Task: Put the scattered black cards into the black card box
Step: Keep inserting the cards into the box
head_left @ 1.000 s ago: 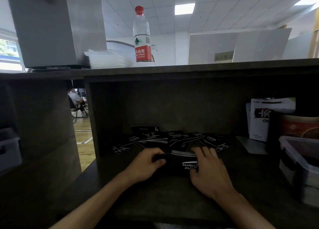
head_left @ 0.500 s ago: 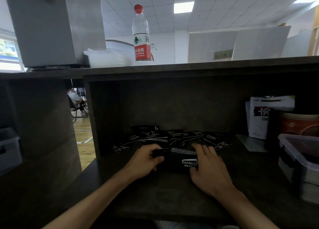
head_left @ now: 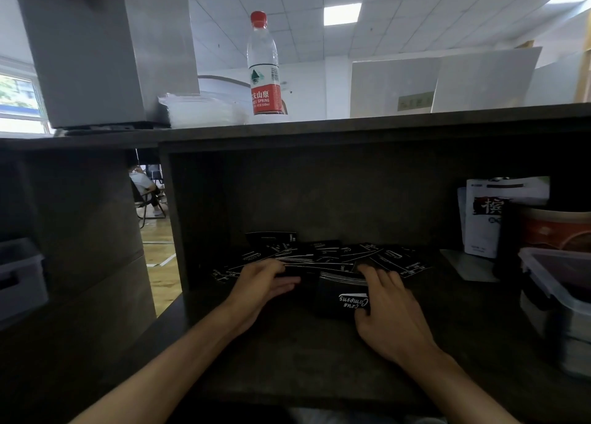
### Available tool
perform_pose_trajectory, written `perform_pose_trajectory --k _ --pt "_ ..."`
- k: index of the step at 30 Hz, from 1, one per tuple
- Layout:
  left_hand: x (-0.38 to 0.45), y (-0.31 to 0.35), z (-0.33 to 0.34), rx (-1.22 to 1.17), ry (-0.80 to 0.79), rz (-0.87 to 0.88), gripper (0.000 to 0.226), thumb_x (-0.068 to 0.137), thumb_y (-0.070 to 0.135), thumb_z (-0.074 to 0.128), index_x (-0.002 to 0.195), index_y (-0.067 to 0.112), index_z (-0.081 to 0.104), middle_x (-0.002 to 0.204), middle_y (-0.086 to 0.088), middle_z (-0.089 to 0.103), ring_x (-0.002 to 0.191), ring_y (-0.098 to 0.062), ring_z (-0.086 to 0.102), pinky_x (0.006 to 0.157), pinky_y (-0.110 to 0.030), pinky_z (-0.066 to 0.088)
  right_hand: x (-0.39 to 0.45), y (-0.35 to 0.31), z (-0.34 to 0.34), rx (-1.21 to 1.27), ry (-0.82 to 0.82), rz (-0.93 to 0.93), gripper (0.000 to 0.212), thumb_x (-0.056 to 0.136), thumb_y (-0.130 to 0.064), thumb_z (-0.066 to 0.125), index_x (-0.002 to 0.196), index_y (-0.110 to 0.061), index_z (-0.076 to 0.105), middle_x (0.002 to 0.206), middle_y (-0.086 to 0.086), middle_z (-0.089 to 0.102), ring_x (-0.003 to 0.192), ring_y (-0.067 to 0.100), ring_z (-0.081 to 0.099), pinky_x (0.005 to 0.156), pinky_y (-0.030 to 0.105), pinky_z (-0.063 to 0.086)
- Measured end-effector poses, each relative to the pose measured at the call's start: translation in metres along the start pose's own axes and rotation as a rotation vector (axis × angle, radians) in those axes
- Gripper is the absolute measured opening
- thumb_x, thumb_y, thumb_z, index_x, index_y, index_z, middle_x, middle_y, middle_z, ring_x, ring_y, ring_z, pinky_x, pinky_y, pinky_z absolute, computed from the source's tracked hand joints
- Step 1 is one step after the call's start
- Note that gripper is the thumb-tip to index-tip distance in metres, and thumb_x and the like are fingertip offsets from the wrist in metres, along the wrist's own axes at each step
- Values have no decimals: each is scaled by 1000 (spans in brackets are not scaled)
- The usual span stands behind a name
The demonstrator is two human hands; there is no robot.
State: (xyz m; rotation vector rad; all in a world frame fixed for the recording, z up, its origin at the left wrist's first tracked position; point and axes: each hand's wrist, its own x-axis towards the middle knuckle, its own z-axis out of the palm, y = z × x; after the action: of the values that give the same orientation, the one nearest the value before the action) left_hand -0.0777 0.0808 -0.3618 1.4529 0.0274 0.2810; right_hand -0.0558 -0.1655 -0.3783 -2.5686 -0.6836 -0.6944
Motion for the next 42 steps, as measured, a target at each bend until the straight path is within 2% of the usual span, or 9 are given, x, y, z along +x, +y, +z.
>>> perform_pose_trajectory --k 5,10,15,18,23,26,32,35,42 --pt "5 7 4 37 230 -17 11 90 6 64 96 9 73 108 -12 70 99 -22 69 84 -30 57 0 0 -1 -9 3 -6 68 85 -33 58 146 -29 28 136 -8 45 123 11 38 103 32 41" --pt "3 11 1 235 444 96 48 86 -9 62 126 14 51 116 -10 60 106 -23 61 98 -41 51 -1 -1 -2 -32 23 -43 43 85 -30 54 128 -28 49 117 -10 47 112 10 39 93 27 42" --pt "-8 4 19 356 -24 82 38 92 -6 53 111 26 63 116 -5 66 109 -17 63 96 -34 53 -2 -1 -2 8 17 -35 57 85 -31 59 138 -29 39 135 -9 36 124 9 35 103 30 41" --pt "-11 3 42 273 -67 66 37 96 0 43 108 25 68 118 -5 65 109 -17 63 94 -31 52 -2 0 -1 21 0 -24 73 84 -30 61 148 -30 27 145 -9 30 134 10 29 108 32 40" --pt "-19 -7 70 253 -211 -140 50 91 67 41 111 30 67 117 2 68 109 -12 65 102 -36 48 -2 0 0 -39 12 -43 49 83 -34 58 129 -31 41 120 -11 40 114 7 34 81 20 40" --pt "-8 2 54 352 -334 -171 67 90 76 26 110 30 70 115 6 71 110 -8 64 98 -29 45 -3 1 0 -37 13 -68 40 83 -33 58 120 -35 42 112 -14 40 108 6 37 78 20 40" --pt "62 2 -45 1260 448 -19 36 101 39 44 123 16 59 120 -12 63 116 -30 57 99 -42 45 -1 -2 -2 -6 -7 -71 40 86 -34 57 123 -35 42 112 -15 38 109 4 34 88 23 45" --pt "77 -13 -72 1396 417 -142 42 101 47 35 131 23 53 130 -11 57 126 -30 48 107 -47 34 1 -1 0 4 -25 -61 44 86 -36 58 126 -36 40 118 -15 39 112 4 34 93 25 45" --pt "69 -17 -78 1421 330 -4 37 93 45 56 124 25 52 131 -4 55 125 -25 49 108 -47 35 2 -1 0 15 -37 -95 39 85 -34 58 120 -37 41 112 -17 37 107 2 32 94 24 43"
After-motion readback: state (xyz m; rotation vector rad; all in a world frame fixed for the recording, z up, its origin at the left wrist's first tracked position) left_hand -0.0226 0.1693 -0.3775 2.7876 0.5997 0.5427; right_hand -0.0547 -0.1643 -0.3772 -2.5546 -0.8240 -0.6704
